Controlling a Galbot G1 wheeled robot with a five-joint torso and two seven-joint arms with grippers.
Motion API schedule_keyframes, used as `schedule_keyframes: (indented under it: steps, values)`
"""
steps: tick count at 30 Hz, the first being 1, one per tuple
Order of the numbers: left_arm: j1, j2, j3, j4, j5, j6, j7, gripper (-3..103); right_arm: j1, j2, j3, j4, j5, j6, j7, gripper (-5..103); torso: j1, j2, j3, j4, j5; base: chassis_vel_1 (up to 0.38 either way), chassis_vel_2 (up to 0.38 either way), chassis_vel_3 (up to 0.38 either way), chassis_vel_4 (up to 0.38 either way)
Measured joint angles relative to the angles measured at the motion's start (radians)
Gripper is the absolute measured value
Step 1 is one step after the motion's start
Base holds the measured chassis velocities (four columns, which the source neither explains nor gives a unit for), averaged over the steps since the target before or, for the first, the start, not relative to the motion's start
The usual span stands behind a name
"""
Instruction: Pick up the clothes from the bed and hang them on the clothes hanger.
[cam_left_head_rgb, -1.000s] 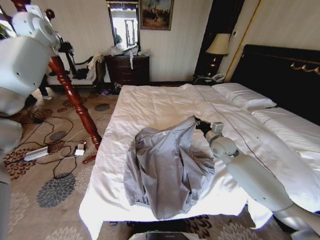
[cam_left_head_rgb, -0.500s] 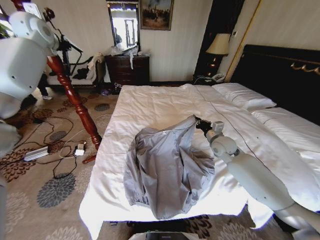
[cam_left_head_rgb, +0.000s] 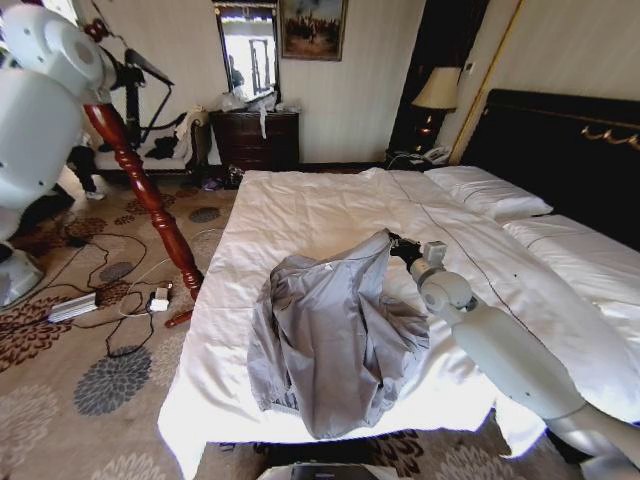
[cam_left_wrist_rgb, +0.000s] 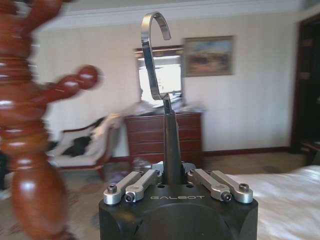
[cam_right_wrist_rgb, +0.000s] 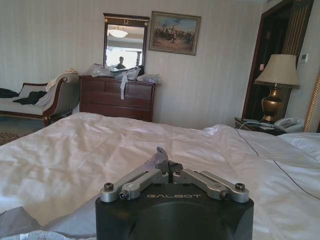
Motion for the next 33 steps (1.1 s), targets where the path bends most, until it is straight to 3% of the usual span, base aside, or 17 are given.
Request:
schedule_keyframes:
  steps: [5,7,13,15,19,23,25,26,27,29,33]
  values:
    - [0.099,0.071,-0.026,-0.149,-0.003,-0.046,0.105,15,-0.011,-0.007,0.013,0.004,-0.001,0.000,-0.002,0,0.000,0.000,0.000,-0.0005,0.0003,0.000,0.000,0.000,0.000]
    - [0.189,0.114,-0.057,-0.221,0.006,-0.100,0.224,15,-0.015,-0.014,0.014,0.003,-0.005,0.003,-0.010,0,0.000,0.000,0.000,-0.0007,-0.0002,0.000,0.000,0.000,0.000]
    - [0.325,0.187,-0.101,-0.303,0.037,-0.136,0.303,15,-0.017,-0.017,0.016,-0.003,-0.006,0.007,-0.016,0,0.000,0.000,0.000,-0.0002,-0.0002,0.000,0.000,0.000,0.000]
    - [0.369,0.229,-0.102,-0.325,0.063,-0.183,0.358,15,-0.017,-0.016,0.016,-0.006,-0.007,0.008,-0.016,0,0.000,0.000,0.000,0.0000,-0.0003,0.000,0.000,0.000,0.000]
    - [0.406,0.274,-0.093,-0.345,0.076,-0.248,0.410,15,-0.014,-0.010,0.013,-0.008,-0.007,0.008,-0.016,0,0.000,0.000,0.000,-0.0003,0.0003,0.000,0.000,0.000,0.000]
    - [0.511,0.343,-0.120,-0.389,0.110,-0.379,0.558,15,-0.006,-0.006,0.010,-0.010,-0.011,0.009,-0.018,0,0.000,0.000,0.000,-0.0003,-0.0001,0.000,0.000,0.000,0.000]
    - [0.527,0.351,-0.127,-0.396,0.117,-0.390,0.577,15,-0.006,-0.006,0.009,-0.011,-0.012,0.009,-0.018,0,0.000,0.000,0.000,-0.0003,0.0002,0.000,0.000,0.000,0.000]
    - [0.691,0.400,-0.218,-0.453,0.154,-0.452,0.705,15,-0.006,-0.009,0.007,-0.011,-0.014,0.010,-0.020,0,0.000,0.000,0.000,-0.0004,-0.0003,0.000,0.000,0.000,0.000]
    - [0.764,0.418,-0.267,-0.477,0.180,-0.475,0.750,15,-0.006,-0.012,0.005,-0.006,-0.008,0.010,-0.020,0,0.000,0.000,0.000,-0.0004,-0.0001,0.000,0.000,0.000,0.000]
    - [0.794,0.424,-0.287,-0.486,0.192,-0.483,0.766,15,-0.006,-0.012,0.004,-0.002,-0.003,0.010,-0.019,0,0.000,0.000,0.000,-0.0004,0.0003,0.000,0.000,0.000,0.000]
    - [1.006,0.458,-0.411,-0.550,0.287,-0.535,0.870,15,-0.006,-0.022,0.002,0.021,0.004,0.008,-0.017,0,0.000,0.000,0.000,0.0000,0.0000,0.000,0.000,0.000,0.000]
